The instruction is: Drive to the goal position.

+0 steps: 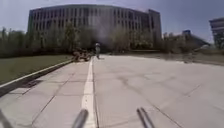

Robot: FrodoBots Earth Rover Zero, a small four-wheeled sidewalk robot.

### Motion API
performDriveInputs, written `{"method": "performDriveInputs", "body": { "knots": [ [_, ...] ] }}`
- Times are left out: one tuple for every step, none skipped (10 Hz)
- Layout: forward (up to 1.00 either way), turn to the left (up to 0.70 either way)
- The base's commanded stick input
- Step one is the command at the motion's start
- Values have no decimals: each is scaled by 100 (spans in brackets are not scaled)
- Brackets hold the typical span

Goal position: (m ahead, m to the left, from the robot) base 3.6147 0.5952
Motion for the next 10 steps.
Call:
{"method": "performDriveInputs", "body": {
  "knots": [
    [70, 0],
    [70, 0],
    [70, 0],
    [70, 0],
    [70, 0],
    [70, 0],
    [70, 0],
    [70, 0],
    [70, 0],
    [70, 0]
  ]
}}
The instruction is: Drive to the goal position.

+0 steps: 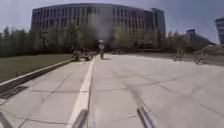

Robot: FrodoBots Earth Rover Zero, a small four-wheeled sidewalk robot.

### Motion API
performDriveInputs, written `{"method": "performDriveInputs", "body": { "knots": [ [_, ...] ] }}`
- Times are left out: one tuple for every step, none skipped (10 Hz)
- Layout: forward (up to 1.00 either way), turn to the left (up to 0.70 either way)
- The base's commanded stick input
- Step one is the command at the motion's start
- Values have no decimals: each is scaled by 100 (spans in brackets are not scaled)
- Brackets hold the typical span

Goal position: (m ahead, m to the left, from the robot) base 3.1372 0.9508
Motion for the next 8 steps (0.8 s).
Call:
{"method": "performDriveInputs", "body": {
  "knots": [
    [70, 0],
    [70, 0],
    [70, 0],
    [70, 1],
    [70, 13],
    [70, 28],
    [70, 32],
    [70, 35]
  ]
}}
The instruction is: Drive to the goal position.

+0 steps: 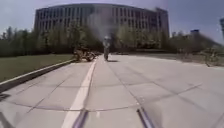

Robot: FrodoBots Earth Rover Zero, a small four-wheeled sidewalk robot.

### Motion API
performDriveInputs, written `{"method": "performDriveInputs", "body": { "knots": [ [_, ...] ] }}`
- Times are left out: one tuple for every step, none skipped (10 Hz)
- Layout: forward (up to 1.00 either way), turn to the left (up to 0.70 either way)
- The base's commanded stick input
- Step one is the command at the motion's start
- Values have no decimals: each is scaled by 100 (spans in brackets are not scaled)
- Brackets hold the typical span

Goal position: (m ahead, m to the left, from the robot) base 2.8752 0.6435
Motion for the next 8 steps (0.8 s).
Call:
{"method": "performDriveInputs", "body": {
  "knots": [
    [70, 35],
    [70, 35],
    [70, 35],
    [70, 34],
    [70, 22],
    [70, 0],
    [70, 0],
    [70, 0]
  ]
}}
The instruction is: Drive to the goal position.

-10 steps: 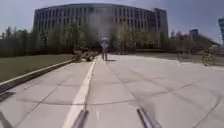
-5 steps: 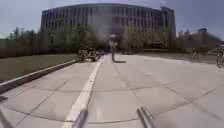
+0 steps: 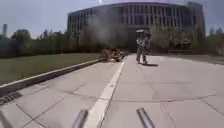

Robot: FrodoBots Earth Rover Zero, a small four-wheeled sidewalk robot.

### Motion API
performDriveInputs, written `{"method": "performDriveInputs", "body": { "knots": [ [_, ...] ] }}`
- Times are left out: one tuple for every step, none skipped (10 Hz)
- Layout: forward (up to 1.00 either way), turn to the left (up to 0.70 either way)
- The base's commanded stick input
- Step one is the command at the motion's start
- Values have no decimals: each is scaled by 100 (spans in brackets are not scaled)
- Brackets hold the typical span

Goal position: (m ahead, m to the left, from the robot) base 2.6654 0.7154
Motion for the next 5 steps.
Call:
{"method": "performDriveInputs", "body": {
  "knots": [
    [70, 0],
    [70, 0],
    [70, 0],
    [70, 0],
    [70, 0]
  ]
}}
